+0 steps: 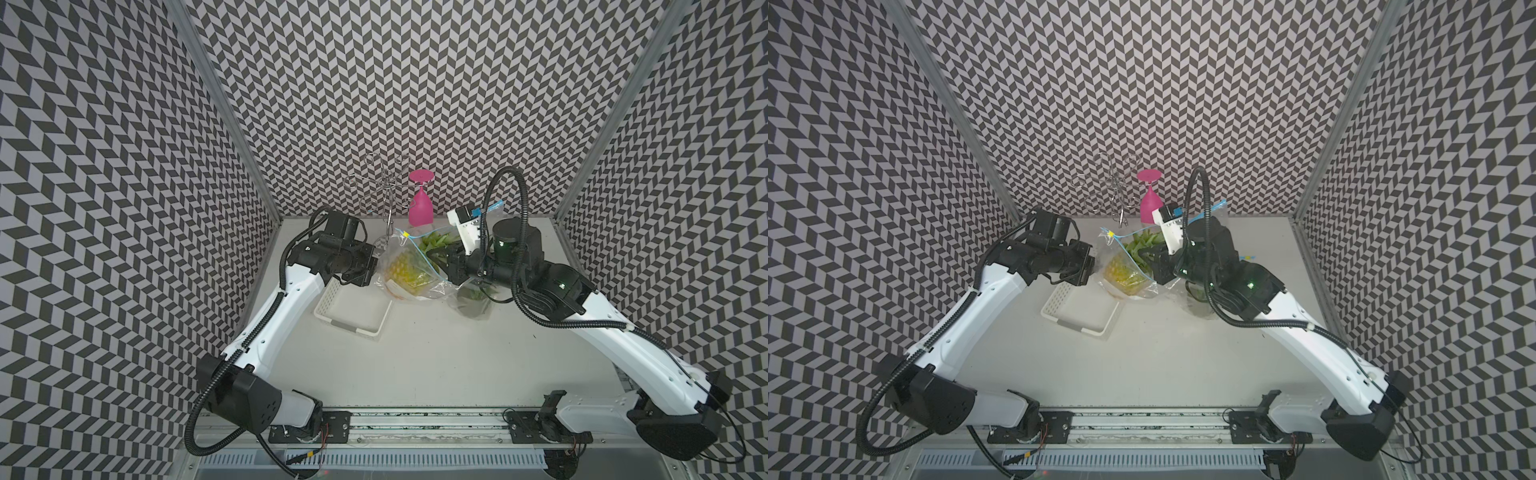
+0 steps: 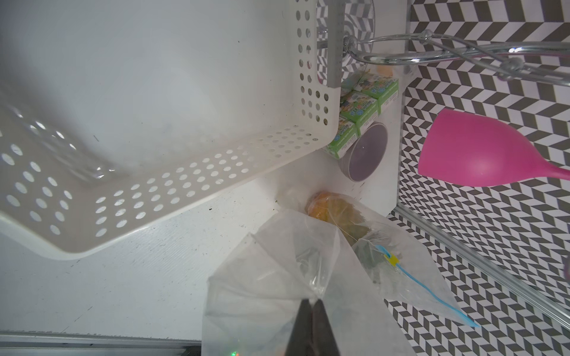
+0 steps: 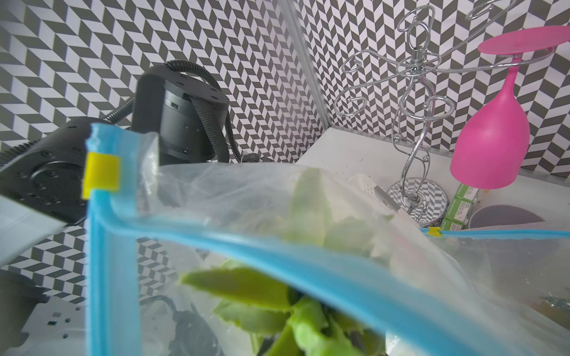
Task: Open the zip-top bag and take out the pineapple
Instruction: Pick up the pineapple from the zipper food storage bag.
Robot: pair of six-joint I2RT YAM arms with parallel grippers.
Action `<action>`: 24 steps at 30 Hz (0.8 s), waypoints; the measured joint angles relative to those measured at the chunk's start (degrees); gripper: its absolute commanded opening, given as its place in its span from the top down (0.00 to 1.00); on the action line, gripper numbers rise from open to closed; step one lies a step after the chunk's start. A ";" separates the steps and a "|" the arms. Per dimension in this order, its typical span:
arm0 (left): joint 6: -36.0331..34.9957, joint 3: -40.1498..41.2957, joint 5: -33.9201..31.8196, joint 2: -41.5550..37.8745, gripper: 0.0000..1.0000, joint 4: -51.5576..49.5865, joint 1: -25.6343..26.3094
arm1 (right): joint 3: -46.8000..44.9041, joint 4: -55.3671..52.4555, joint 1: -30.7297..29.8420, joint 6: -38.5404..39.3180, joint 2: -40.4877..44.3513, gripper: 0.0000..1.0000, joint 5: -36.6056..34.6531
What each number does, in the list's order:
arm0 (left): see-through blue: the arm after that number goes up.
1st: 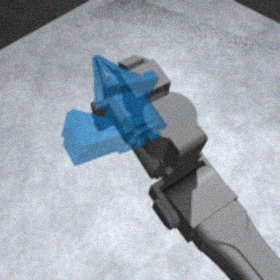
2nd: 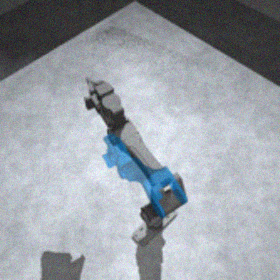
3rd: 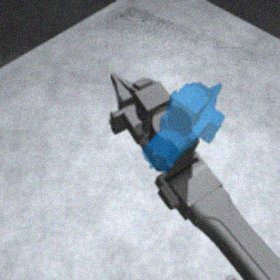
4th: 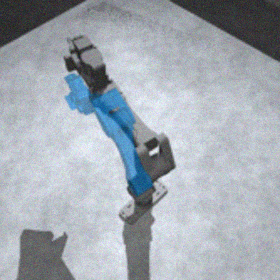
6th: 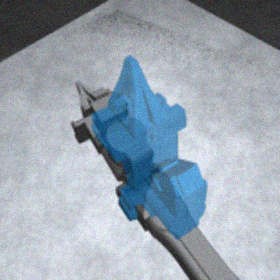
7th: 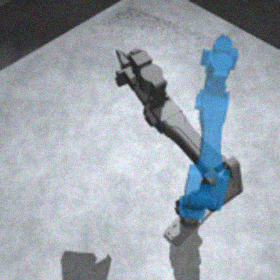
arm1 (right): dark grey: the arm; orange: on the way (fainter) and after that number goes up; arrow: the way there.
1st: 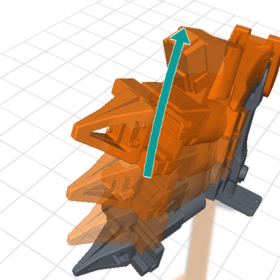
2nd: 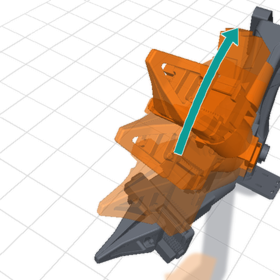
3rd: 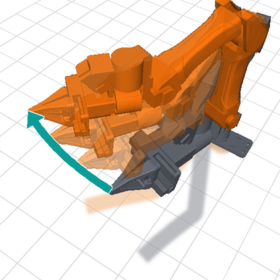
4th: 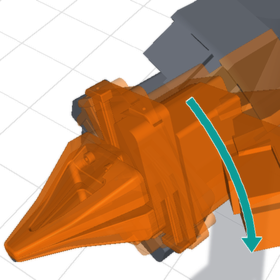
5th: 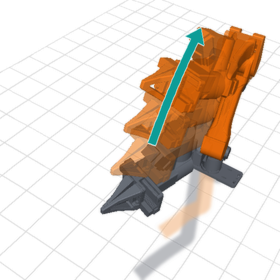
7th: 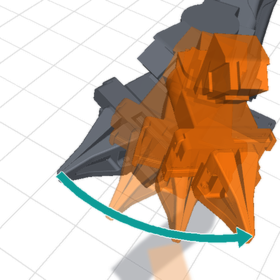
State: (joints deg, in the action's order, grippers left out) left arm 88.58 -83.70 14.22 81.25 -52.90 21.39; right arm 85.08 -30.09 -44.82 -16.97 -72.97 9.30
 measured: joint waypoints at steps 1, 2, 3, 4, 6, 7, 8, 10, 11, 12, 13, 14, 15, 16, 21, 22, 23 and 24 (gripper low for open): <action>-0.37 0.00 -0.76 0.20 1.00 -0.09 0.00 | 0.59 -0.28 0.00 -0.04 0.00 1.00 0.15; -0.70 0.00 -1.57 0.44 1.00 -0.22 0.00 | 1.14 -0.52 0.00 -0.04 0.00 1.00 0.31; -1.14 -0.02 -2.56 0.76 1.00 -0.37 0.00 | 1.95 -0.83 0.00 -0.07 0.00 1.00 0.46; -1.53 -0.02 -3.37 1.07 1.00 -0.52 -0.04 | 2.62 -0.96 0.00 -0.09 0.00 1.00 0.59; -2.19 -0.02 -4.96 1.70 1.00 -0.94 -0.04 | 3.80 -1.07 0.00 -0.17 0.13 1.00 0.72; -2.51 -0.09 -5.70 2.05 1.00 -1.20 -0.11 | 4.24 -1.09 0.00 -0.17 0.37 1.00 0.74; -2.84 -0.11 -6.27 2.34 1.00 -1.31 -0.20 | 4.52 -1.20 0.00 -0.17 0.57 1.00 0.74; -3.54 -0.44 -7.65 3.04 1.00 -1.81 -0.42 | 5.11 -1.46 0.00 -0.17 1.09 1.00 0.68; -3.93 -0.61 -8.24 3.26 1.00 -1.95 -0.46 | 5.31 -1.57 0.00 -0.17 1.31 1.00 0.59; -4.35 -0.92 -9.03 3.58 1.00 -2.23 -0.59 | 5.60 -1.70 0.00 -0.17 1.53 1.00 0.44; -4.81 -1.46 -9.86 3.96 1.00 -2.67 -0.70 | 5.95 -1.90 0.00 -0.15 1.66 1.00 0.11; -5.18 -1.99 -10.62 4.22 1.00 -2.93 -0.79 | 6.45 -2.21 0.00 -0.11 1.68 1.00 -0.35; -5.64 -2.62 -11.61 4.46 1.00 -3.21 -0.79 | 7.19 -2.67 0.00 0.00 1.68 1.00 -0.98; -6.08 -3.15 -12.50 4.55 1.00 -3.39 -0.79 | 8.09 -3.15 0.00 0.11 1.68 1.00 -1.79; -8.02 -4.09 -15.58 4.48 1.00 -3.58 -0.72 | 13.18 -4.74 0.48 0.44 1.36 1.00 -4.17; -8.26 -4.09 -16.31 4.48 1.00 -3.65 -0.68 | 14.27 -4.74 0.70 0.24 1.16 1.00 -4.22; -8.66 -4.09 -17.03 4.48 1.00 -3.67 -0.72 | 15.43 -4.68 0.87 0.02 0.90 1.00 -4.28; -8.98 -4.09 -17.79 4.50 1.00 -3.69 -0.79 | 16.31 -4.55 0.96 -0.04 0.74 1.00 -4.35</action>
State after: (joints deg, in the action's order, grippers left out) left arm 79.59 -87.79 -3.57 85.76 -56.60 20.60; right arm 101.38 -34.63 -43.86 -17.02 -72.23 4.95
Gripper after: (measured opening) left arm 0.048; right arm 0.141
